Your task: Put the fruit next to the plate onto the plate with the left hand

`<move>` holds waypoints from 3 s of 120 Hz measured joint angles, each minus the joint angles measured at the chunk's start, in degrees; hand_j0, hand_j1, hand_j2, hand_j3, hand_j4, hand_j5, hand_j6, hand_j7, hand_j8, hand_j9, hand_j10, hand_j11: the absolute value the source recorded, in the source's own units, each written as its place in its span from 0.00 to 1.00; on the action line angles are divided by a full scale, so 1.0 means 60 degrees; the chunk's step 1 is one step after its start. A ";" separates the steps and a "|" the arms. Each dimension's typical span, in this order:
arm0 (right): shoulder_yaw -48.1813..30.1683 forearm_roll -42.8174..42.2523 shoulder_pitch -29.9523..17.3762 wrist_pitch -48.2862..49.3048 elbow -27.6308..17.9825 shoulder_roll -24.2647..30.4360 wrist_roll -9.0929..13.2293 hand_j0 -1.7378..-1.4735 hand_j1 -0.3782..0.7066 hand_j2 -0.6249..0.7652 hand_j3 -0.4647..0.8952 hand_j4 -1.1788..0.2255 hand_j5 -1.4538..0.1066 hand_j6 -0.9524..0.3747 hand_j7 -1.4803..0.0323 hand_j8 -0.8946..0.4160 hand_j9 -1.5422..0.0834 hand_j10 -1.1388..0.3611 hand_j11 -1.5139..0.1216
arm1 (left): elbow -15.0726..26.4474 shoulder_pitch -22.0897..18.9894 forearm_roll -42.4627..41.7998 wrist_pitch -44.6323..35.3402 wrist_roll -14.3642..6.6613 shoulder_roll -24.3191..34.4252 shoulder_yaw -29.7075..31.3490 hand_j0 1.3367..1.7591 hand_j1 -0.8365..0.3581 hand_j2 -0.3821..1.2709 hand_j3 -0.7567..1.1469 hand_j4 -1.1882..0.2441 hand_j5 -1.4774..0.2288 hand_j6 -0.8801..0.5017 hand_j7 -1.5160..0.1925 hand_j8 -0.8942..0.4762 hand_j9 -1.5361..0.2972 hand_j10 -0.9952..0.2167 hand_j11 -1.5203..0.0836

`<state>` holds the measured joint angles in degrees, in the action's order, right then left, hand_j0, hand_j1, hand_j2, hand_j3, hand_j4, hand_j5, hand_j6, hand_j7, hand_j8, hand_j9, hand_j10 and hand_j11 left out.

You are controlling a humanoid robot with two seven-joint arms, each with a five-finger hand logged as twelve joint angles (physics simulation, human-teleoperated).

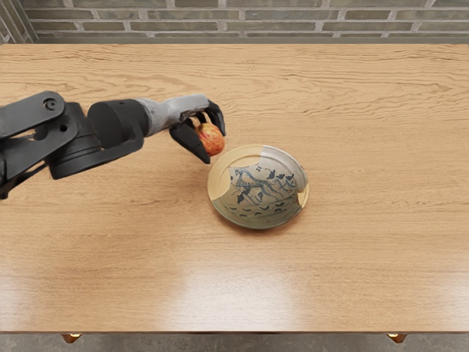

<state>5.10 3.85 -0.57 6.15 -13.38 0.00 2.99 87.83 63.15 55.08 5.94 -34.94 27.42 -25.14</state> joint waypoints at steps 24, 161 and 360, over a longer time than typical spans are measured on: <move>0.0012 0.0001 -0.0016 0.0000 0.0008 0.0000 0.0000 0.30 0.04 0.45 0.34 0.83 0.92 0.71 0.97 0.67 0.94 0.75 0.92 | -0.0091 0.0465 0.0097 0.0119 -0.0003 -0.0792 -0.0036 0.74 0.40 0.47 0.40 0.47 0.18 0.50 0.19 0.45 0.22 0.27 0.24; 0.0015 0.0002 -0.0023 0.0000 0.0003 0.0000 0.0000 0.30 0.04 0.45 0.34 0.83 0.92 0.71 0.97 0.67 0.94 0.75 0.92 | -0.1406 0.1901 0.2837 0.0254 -0.0008 -0.2783 0.3950 0.75 0.60 0.39 0.40 0.51 0.41 0.46 0.43 0.44 0.43 0.38 0.48; 0.0028 0.0002 -0.0023 0.0000 -0.0011 0.0000 0.0000 0.30 0.04 0.45 0.34 0.83 0.92 0.71 0.97 0.67 0.94 0.75 0.92 | -0.2770 -0.1385 -1.0538 0.4850 -0.0009 0.4014 -0.1696 0.76 0.99 0.23 0.40 0.83 0.87 0.64 0.89 0.65 0.84 0.82 0.95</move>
<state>5.27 3.87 -0.70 6.15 -13.45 0.00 2.99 71.21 54.84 -8.15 35.04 -35.00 51.50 -35.32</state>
